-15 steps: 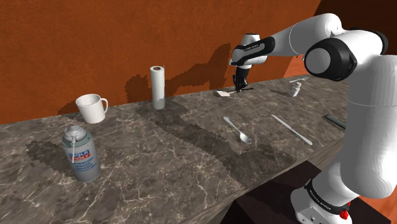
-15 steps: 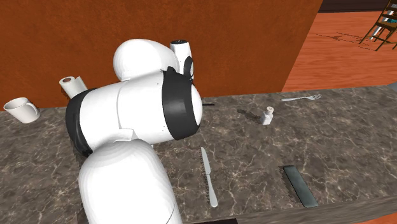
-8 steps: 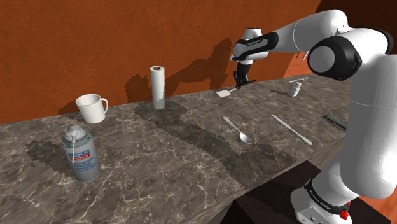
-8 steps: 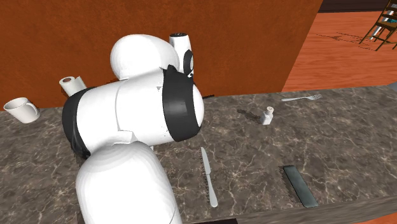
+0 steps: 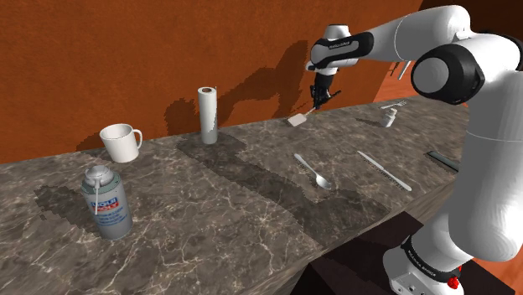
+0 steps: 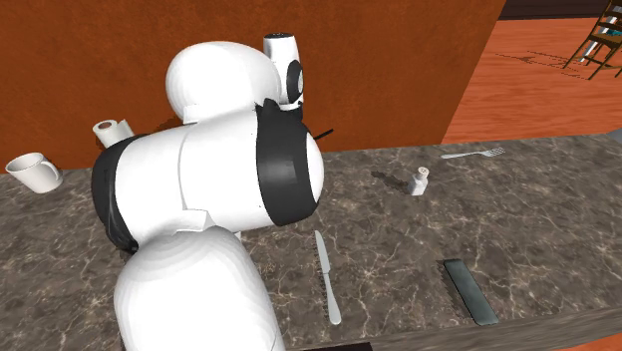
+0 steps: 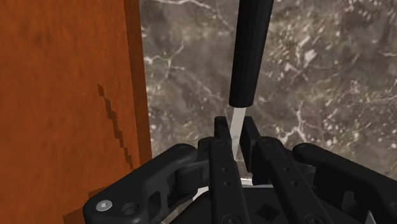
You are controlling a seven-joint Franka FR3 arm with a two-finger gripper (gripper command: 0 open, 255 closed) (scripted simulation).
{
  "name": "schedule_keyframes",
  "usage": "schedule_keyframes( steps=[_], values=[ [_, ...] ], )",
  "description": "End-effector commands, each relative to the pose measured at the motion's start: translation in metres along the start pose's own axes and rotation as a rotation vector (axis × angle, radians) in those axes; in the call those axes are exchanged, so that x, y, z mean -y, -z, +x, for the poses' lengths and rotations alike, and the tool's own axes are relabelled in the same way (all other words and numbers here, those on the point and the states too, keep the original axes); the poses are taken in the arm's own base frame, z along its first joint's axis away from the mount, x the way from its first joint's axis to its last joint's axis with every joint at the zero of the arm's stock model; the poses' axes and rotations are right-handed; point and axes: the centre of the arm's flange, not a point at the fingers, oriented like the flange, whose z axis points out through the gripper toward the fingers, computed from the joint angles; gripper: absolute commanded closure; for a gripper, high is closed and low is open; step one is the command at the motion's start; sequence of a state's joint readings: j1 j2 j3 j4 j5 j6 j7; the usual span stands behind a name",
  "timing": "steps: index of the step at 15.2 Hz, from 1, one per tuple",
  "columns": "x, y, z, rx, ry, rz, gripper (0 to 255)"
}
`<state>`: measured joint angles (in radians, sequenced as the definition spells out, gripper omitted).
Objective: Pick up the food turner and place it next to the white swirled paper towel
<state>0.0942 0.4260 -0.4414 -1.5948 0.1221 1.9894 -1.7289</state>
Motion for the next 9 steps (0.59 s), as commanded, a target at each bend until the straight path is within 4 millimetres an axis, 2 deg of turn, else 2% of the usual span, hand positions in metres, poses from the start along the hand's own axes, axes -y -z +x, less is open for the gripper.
schedule_keyframes(
  steps=[1,9],
  values=[
    [0.001,0.011,0.0,0.0,0.0,0.0,255],
    [0.001,0.053,-0.003,0.0,0.0,0.0,255]
  ],
)
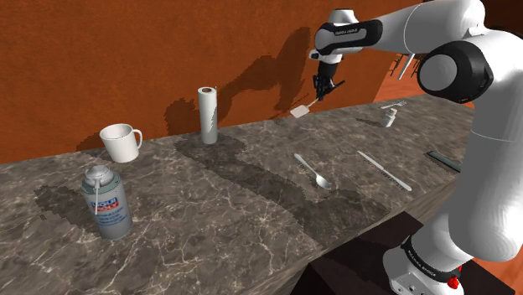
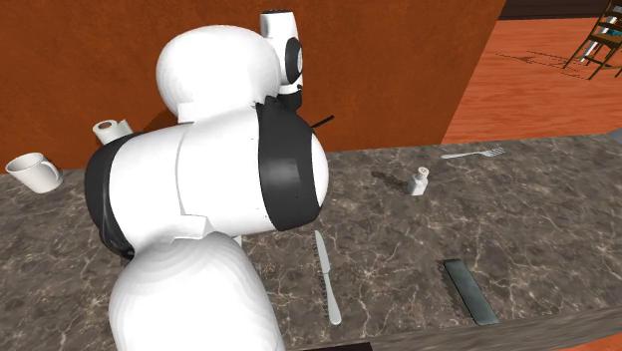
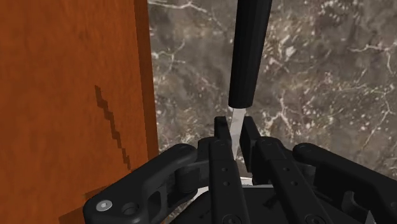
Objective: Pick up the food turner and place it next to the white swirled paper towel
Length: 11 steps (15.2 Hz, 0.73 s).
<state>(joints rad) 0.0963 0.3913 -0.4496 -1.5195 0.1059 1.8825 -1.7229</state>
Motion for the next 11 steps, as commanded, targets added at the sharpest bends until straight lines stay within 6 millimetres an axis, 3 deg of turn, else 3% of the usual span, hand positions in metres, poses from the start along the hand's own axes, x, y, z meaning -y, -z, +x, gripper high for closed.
schedule_keyframes(
  steps=[1,11],
  values=[
    [-0.001,0.01,0.0,0.0,0.0,0.0,255],
    [-0.001,0.063,-0.004,0.0,0.0,0.0,255]
  ],
)
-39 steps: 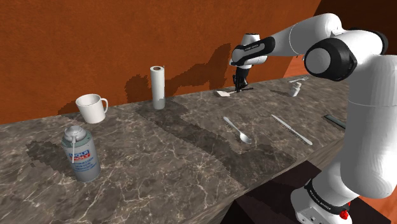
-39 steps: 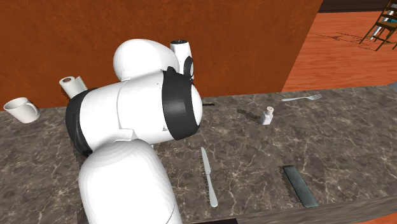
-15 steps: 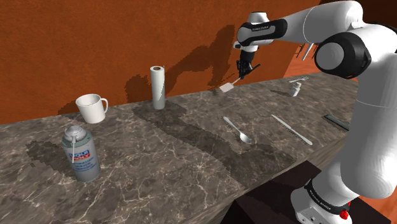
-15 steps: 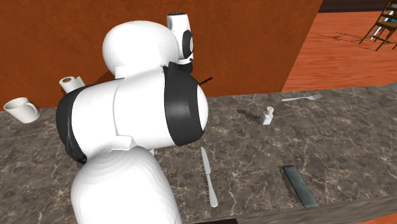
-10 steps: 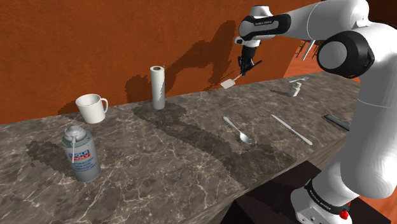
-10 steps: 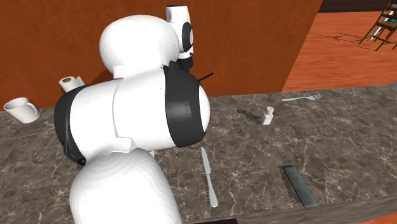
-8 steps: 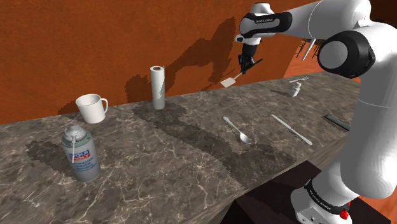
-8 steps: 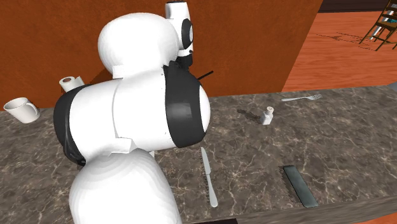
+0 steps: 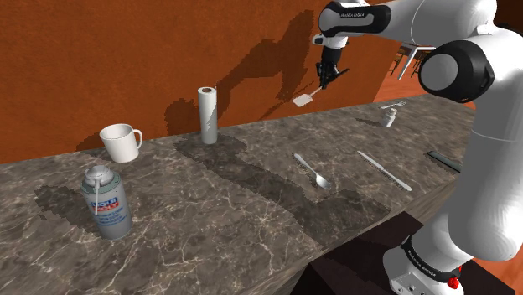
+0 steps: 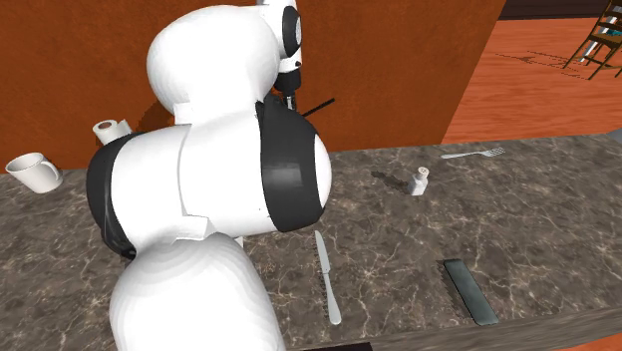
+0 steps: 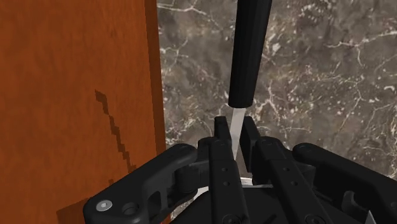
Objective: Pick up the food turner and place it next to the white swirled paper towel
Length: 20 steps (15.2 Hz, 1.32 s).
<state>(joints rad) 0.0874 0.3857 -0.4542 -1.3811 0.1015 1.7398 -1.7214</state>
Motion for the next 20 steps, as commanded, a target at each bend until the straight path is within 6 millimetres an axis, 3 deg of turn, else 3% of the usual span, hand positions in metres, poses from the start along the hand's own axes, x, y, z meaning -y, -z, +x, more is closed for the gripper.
schedule_keyframes(
  steps=[1,20],
  values=[
    [-0.001,0.011,-0.002,0.0,0.0,0.0,255],
    [-0.001,0.11,-0.008,0.0,0.0,0.0,255]
  ],
)
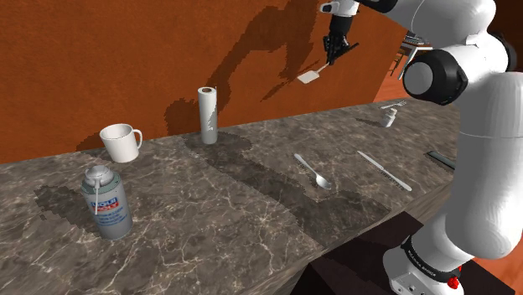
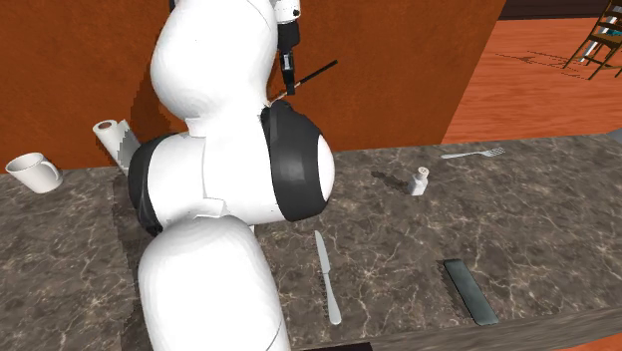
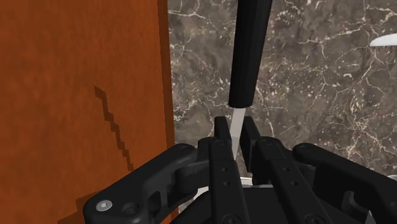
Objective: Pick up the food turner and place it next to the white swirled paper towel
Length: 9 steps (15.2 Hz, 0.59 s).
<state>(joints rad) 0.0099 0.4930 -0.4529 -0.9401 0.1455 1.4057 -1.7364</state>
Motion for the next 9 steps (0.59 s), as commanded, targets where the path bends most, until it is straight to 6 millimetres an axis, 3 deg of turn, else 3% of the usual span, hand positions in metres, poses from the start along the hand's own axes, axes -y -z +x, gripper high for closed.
schedule_keyframes(
  steps=[1,9],
  values=[
    [0.005,0.006,0.011,0.0,0.0,0.001,255],
    [0.047,0.012,0.108,0.0,0.0,0.001,255]
  ],
)
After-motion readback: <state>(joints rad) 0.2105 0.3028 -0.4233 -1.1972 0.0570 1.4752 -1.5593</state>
